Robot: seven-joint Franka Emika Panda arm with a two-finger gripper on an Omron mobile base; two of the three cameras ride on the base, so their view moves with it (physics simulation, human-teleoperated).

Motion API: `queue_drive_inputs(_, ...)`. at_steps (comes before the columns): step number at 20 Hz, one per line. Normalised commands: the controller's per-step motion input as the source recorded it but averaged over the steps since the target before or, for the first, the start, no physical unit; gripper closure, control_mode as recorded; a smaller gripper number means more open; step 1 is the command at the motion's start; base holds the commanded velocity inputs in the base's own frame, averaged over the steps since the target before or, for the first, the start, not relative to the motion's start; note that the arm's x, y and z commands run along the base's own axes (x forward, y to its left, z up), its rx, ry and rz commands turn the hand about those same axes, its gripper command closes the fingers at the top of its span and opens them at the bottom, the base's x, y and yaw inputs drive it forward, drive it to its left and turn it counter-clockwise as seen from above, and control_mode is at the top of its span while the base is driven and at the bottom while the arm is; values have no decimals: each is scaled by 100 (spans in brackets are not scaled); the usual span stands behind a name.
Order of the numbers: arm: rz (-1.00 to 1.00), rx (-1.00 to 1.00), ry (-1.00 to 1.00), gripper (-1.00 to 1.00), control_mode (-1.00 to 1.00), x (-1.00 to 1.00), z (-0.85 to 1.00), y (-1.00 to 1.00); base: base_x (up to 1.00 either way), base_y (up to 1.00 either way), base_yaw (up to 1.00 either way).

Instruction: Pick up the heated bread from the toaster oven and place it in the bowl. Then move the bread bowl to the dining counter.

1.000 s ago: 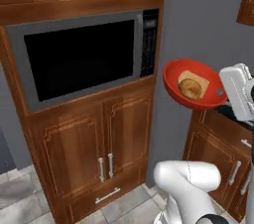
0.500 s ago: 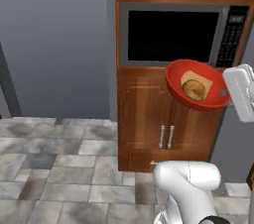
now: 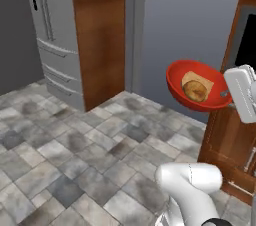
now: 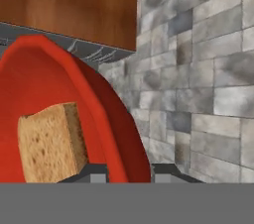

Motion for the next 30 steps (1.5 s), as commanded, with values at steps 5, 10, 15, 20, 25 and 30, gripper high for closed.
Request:
queue_drive_inputs(5, 0, 0, 0, 100, 100, 0, 0, 0, -7, 0, 100)
queue_drive_inputs(10, 0, 0, 0, 100, 100, 0, 0, 0, -1, 2, 100)
queue_drive_inputs(15, 0, 0, 0, 100, 100, 0, 0, 0, 47, 28, 85)
queue_drive_inputs(20, 0, 0, 0, 100, 100, 0, 0, 0, 99, -46, 55)
queue_drive_inputs(25, 0, 0, 0, 100, 100, 0, 0, 0, 100, -89, 36)
queue_drive_inputs(30, 0, 0, 0, 100, 100, 0, 0, 0, 100, -87, 36)
